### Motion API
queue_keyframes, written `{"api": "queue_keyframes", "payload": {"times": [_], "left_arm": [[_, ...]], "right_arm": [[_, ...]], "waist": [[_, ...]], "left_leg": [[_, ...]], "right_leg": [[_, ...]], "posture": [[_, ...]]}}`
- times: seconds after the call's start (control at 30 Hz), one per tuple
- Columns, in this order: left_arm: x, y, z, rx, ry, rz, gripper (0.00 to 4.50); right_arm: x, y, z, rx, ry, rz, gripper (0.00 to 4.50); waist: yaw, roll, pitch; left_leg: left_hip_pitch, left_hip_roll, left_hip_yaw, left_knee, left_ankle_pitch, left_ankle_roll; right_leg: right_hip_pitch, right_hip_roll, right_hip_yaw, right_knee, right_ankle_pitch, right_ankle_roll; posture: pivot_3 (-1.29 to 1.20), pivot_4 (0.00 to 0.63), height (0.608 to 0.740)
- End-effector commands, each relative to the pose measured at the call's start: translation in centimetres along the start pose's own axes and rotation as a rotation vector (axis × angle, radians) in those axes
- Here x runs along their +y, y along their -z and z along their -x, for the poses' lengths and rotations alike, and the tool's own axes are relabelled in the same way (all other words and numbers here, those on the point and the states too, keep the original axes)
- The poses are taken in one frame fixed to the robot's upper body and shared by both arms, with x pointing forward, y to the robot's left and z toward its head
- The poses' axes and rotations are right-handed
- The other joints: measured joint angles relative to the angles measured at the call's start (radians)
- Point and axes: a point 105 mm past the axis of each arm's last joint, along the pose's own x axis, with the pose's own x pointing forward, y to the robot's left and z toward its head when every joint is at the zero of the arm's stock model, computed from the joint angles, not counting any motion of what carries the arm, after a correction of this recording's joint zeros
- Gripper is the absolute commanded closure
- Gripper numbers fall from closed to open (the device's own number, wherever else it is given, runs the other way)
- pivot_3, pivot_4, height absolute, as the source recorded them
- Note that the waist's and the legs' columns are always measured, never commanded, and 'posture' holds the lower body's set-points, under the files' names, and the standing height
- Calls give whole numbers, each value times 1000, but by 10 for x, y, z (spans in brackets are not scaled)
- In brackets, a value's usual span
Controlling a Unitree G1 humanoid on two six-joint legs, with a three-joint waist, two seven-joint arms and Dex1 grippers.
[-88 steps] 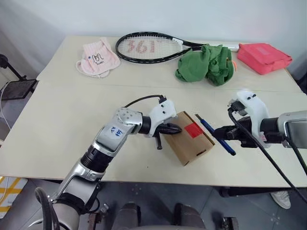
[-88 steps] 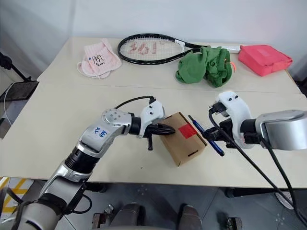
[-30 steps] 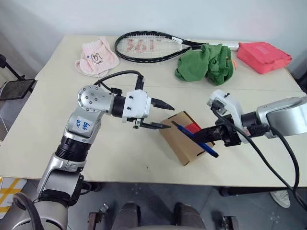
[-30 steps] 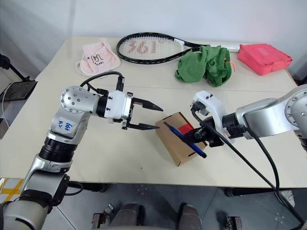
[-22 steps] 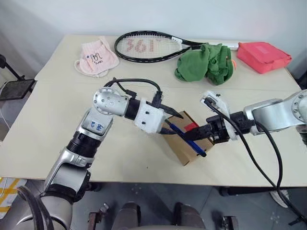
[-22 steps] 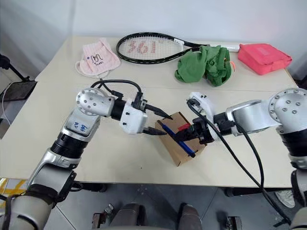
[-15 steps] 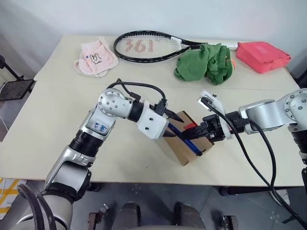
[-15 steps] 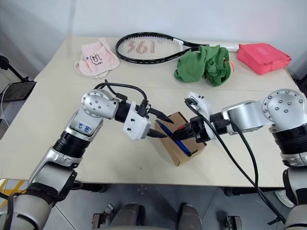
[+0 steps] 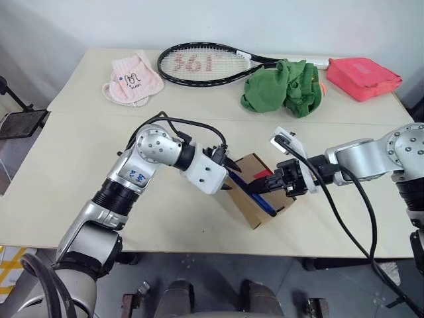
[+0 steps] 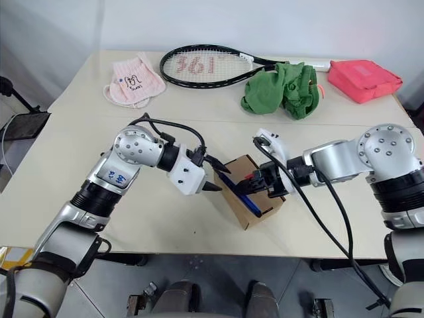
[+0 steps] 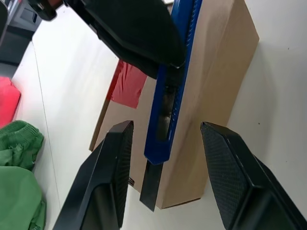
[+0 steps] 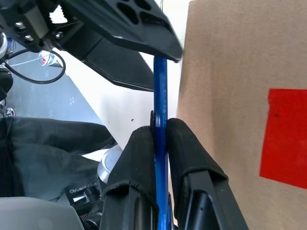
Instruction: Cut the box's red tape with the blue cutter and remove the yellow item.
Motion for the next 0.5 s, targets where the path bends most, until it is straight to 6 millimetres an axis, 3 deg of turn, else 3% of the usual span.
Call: {"api": "queue_keyframes", "payload": {"times": [0.03, 0.2, 0.3, 0.43, 0.5], "left_arm": [[13, -9, 0, 2, -33, -52, 2130], [12, -11, -2, -2, -33, -63, 2130], [12, -12, -3, -7, -31, -70, 2750], [10, -13, -3, -6, -20, -75, 3960], [9, -13, -3, -7, -17, -76, 4116]], "right_arm": [[11, -5, 4, -26, -48, 27, 4389], [11, -5, 1, -24, -56, 20, 4389], [9, -4, 0, -26, -53, 12, 4389], [9, -5, -2, -29, -54, 6, 4389], [8, -5, -2, -31, -54, 3, 4389]], "waist": [[0, 0, 0], [-1, 0, 0], [-1, 0, 0], [-2, 0, 0], [-2, 0, 0]], "left_leg": [[0, 0, 0, 0, 0, 0], [0, 0, 0, 0, 0, 0], [0, 0, 0, 0, 0, 0], [0, 0, 0, 0, 0, 0], [0, 0, 0, 0, 0, 0]], "right_leg": [[0, 0, 0, 0, 0, 0], [0, 0, 0, 0, 0, 0], [0, 0, 0, 0, 0, 0], [0, 0, 0, 0, 0, 0], [0, 0, 0, 0, 0, 0]], "posture": [[0, 150, 740], [0, 150, 740], [0, 150, 740], [0, 150, 740], [0, 150, 740]]}}
